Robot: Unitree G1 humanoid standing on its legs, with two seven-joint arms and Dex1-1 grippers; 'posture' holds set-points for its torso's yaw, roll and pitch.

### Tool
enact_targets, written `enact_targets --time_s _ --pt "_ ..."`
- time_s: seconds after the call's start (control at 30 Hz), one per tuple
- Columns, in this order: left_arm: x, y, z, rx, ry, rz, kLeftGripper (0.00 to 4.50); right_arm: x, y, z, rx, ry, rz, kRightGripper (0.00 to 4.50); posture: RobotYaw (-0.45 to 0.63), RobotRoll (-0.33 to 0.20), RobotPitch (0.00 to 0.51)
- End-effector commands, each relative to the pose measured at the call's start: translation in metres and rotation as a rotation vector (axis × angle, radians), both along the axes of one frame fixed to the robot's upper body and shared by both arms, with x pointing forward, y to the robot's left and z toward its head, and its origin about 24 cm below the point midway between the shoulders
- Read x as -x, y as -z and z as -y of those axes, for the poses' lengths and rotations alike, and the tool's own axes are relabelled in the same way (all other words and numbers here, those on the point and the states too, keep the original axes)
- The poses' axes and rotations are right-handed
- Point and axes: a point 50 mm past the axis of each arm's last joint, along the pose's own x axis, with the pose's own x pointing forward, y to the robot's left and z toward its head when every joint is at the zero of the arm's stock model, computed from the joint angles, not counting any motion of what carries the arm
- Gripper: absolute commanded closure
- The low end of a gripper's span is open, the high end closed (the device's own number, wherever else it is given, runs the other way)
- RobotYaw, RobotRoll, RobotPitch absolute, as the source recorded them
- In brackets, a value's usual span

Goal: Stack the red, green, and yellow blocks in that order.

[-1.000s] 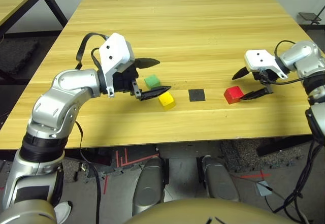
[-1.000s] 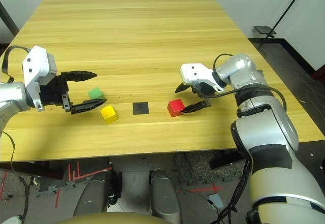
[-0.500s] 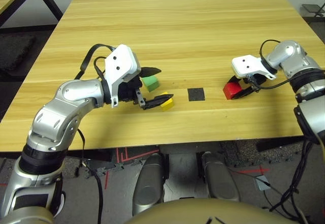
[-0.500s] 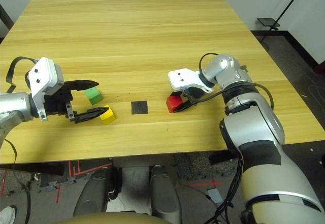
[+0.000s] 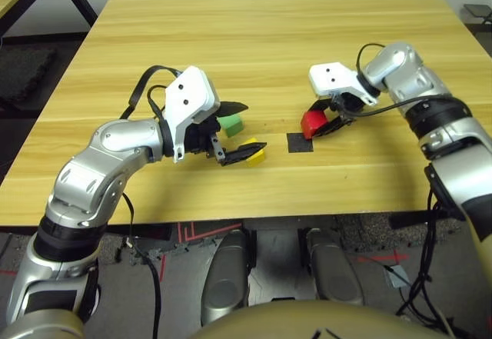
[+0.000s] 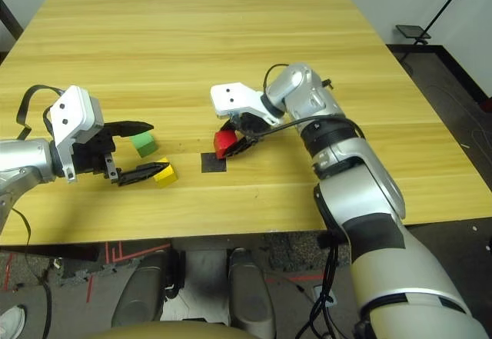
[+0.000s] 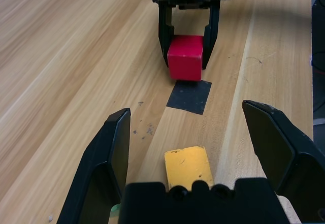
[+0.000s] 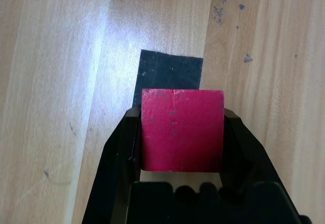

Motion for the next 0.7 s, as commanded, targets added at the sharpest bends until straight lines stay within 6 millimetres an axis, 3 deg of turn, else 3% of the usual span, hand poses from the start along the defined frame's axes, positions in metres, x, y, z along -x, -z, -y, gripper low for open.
enact_targets --time_s 0.03,0.7 --pt "0.001 0.002 0.004 -0.012 -0.001 -0.008 0.0 0.002 0.005 -0.006 0.007 0.015 0.013 2.44 0.49 -0.216 0.118" --pt "0.009 0.005 0.002 -0.016 -0.049 -0.038 0.0 0.01 0.02 -0.019 0.014 0.042 -0.031 2.44 0.52 -0.222 0.147"
